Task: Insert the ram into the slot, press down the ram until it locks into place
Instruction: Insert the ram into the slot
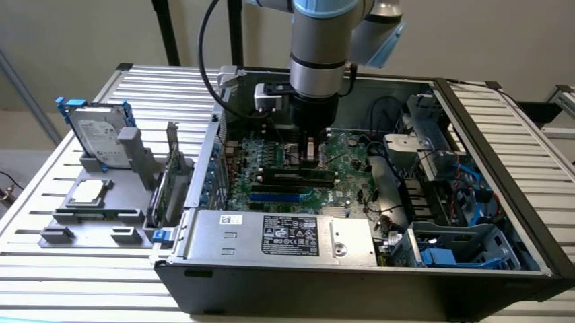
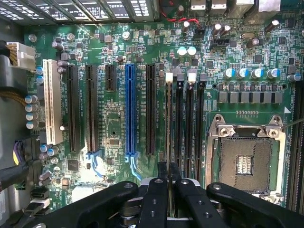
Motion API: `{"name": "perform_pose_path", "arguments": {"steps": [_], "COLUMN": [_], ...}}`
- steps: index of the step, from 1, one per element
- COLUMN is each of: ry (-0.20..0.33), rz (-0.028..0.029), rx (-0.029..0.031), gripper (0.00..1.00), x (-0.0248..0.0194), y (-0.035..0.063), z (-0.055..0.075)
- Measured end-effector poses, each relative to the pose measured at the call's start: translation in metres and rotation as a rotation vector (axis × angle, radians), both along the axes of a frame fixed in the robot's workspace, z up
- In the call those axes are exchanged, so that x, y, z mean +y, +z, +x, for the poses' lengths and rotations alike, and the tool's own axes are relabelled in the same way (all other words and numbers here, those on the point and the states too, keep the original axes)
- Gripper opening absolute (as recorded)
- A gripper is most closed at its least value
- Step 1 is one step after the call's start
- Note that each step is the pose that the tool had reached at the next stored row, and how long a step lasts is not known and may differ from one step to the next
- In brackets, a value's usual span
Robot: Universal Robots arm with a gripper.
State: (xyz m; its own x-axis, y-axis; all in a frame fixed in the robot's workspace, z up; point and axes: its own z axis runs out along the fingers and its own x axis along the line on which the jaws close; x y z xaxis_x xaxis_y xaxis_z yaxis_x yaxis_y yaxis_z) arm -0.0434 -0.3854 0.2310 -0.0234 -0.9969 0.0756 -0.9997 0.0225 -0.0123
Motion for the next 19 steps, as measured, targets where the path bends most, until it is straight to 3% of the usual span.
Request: {"name": "perform_pose_path", "arguments": {"steps": [19], "ry": [0.000], "rz": [0.0001], "rx": [-0.0058], "gripper": [0.13], "x": [0.0010], "y": [-0.0024], "z": [-0.0007]}}
